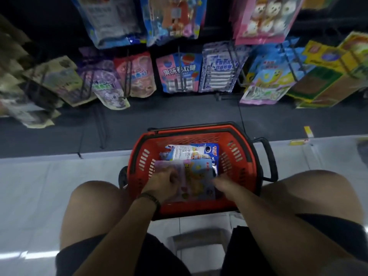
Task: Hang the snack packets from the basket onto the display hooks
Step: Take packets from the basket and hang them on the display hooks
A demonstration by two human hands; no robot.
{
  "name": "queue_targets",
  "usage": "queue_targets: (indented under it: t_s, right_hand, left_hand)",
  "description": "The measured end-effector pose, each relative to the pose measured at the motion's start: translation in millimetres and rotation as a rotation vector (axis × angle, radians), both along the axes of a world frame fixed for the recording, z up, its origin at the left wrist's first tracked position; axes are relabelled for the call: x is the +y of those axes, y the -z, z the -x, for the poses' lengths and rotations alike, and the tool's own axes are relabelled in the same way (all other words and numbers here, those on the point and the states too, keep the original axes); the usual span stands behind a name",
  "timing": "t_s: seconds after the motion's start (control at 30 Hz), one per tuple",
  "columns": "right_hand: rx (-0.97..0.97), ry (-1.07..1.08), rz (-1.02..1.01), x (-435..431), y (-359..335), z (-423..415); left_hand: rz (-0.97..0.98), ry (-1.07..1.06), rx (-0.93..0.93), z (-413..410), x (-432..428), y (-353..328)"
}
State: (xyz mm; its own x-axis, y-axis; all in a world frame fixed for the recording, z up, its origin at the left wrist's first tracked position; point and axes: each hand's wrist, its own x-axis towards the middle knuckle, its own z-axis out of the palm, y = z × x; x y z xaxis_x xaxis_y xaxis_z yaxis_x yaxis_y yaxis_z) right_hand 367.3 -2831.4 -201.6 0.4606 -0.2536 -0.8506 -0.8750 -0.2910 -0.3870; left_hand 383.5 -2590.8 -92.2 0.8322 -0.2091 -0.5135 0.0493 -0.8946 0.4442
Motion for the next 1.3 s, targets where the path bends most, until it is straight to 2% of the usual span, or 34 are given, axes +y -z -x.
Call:
queue_targets:
  t_s: [0.2,0.33,0.47,0.63,0.7,0.83,0.93,0.97,1.03,1.1,1.13,1.2,1.3]
  right_hand:
    - [-0.107,0.052,-0.168,13.0,-2.5,-3.9]
    - [-0.178,0.119,-0.181,25.9,-10.7,-3.9]
    - [-0.243,0.248,-0.366,21.3,-39.0,-7.2]
    - [-0.342,0.043,-0.466,-2.3,-105.5,-16.0]
    - [-0.368,-0.016,-0.510,-11.8,-138.9,-18.6]
    - [-0.417,-0.134,-0.571,-26.0,-207.6,-20.2]
    - [-0.461,-0.206,-0.504,-33.6,-240.2,-20.9]
    - [-0.477,-0.168,-0.489,-33.8,-245.4,-19.1]
    - [-0.500,0.048,-0.503,-30.3,-249.6,-11.2]
    - [-0.543,0.299,-0.610,-24.3,-248.0,2.3]
    - [-0.564,0.353,-0.656,-20.1,-244.9,10.3]
    - [-0.612,0.315,-0.669,-8.3,-237.2,26.2]
    - [-0.732,0.210,-0.566,15.5,-227.8,39.6]
  left_hand:
    - [-0.032,-0.025,0.031,-1.4,4.3,3.0]
    - [-0.002,-0.069,0.012,0.9,5.2,-0.3]
    - [0.056,-0.107,-0.039,5.8,12.2,-3.6]
    - [0.155,-0.274,-0.112,14.7,16.9,-13.0]
    - [0.152,-0.270,-0.139,10.5,17.5,-26.1]
    - [0.403,-0.195,-0.159,-9.2,24.0,-49.4]
    - [0.464,-0.182,-0.152,-11.9,26.2,-73.4]
    - [0.499,-0.198,-0.170,-9.2,23.5,-83.6]
    - [0.615,-0.276,-0.160,-4.3,22.4,-93.5]
    - [0.725,-0.346,-0.107,1.5,23.3,-100.5]
    - [0.760,-0.380,-0.097,3.7,22.2,-103.2]
    - [0.801,-0.473,-0.116,10.5,16.2,-111.9]
    - [0.886,-0.577,-0.134,17.4,-0.9,-127.6]
